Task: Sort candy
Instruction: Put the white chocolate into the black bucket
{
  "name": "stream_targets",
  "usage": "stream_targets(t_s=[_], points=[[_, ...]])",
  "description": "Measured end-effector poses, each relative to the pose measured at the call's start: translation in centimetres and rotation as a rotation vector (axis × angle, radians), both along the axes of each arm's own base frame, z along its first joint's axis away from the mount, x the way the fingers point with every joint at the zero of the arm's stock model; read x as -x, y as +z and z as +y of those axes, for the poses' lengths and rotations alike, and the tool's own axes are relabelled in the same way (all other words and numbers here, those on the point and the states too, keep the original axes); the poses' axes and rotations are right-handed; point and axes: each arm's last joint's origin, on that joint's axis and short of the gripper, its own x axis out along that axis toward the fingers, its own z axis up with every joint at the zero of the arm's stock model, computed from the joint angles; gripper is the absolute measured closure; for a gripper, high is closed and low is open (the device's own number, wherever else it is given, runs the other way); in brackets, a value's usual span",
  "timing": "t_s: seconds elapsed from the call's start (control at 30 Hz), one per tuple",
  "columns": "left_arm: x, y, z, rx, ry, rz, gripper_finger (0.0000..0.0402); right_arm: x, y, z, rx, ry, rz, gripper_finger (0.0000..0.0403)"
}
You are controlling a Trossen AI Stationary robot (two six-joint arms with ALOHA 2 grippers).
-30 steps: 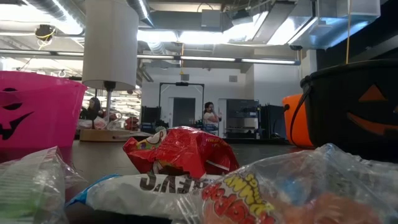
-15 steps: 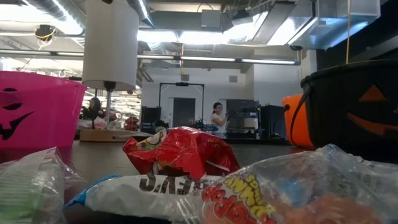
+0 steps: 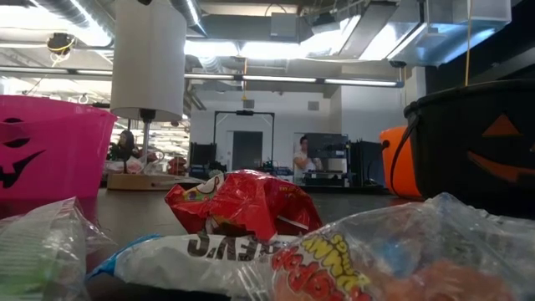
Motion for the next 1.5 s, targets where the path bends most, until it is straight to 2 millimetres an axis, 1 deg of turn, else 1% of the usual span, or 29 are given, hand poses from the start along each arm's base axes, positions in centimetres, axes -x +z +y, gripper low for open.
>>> stream_targets(t_s=[0.1,0.2,0.33,0.47,0.67,0.83,0.9,0.97,1.07,1.2,1.3,1.37,1.5], points=[[0.0,0.0,0.0,0.0,0.0,0.0,0.0249,0.0,1.7,-0.2,-0.028,-0.007,-0.077,0.0323],[0.0,0.0,0.0,0.0,0.0,0.0,0.0249,0.0,2.8,-0.5,-0.024,-0.016,-0.131,0.0313],[0.0,0.0,0.0,0.0,0.001,0.0,0.0249,0.2,4.5,-1.1,-0.019,-0.022,-0.219,0.0318],[0.0,0.0,0.0,-0.003,0.007,-0.002,0.0249,0.4,6.4,-2.2,0.055,-0.016,-0.367,0.0322],[-0.2,0.4,-0.1,0.019,0.008,-0.042,0.0249,1.1,10.4,-4.9,0.251,-0.064,-0.693,0.0313],[-0.2,0.5,-0.1,0.026,0.007,-0.059,0.0249,2.4,13.8,-7.9,0.441,-0.156,-0.945,0.0316],[-0.3,0.6,-0.1,0.031,0.007,-0.067,0.0249,3.0,14.9,-8.9,0.493,-0.185,-1.017,0.0317],[-0.3,0.8,-0.2,0.031,0.004,-0.079,0.0249,3.6,15.8,-10.0,0.525,-0.201,-1.053,0.0317],[-0.4,0.9,-0.2,0.02,-0.003,-0.092,0.0249,4.3,16.7,-11.9,0.543,-0.236,-1.036,0.0317],[-0.4,1.0,-0.2,0.016,0.003,-0.104,0.0249,5.0,16.8,-14.4,0.55,-0.337,-0.938,0.0317],[-0.4,1.0,-0.1,0.001,0.034,-0.109,0.0249,5.0,16.5,-15.8,0.578,-0.41,-0.834,0.0317],[-0.4,1.0,0.0,-0.002,0.039,-0.107,0.0249,4.9,16.3,-16.6,0.572,-0.457,-0.732,0.0317],[-0.4,0.9,0.0,-0.005,0.039,-0.103,0.0249,4.3,14.8,-17.8,0.549,-0.518,-0.539,0.0317]])
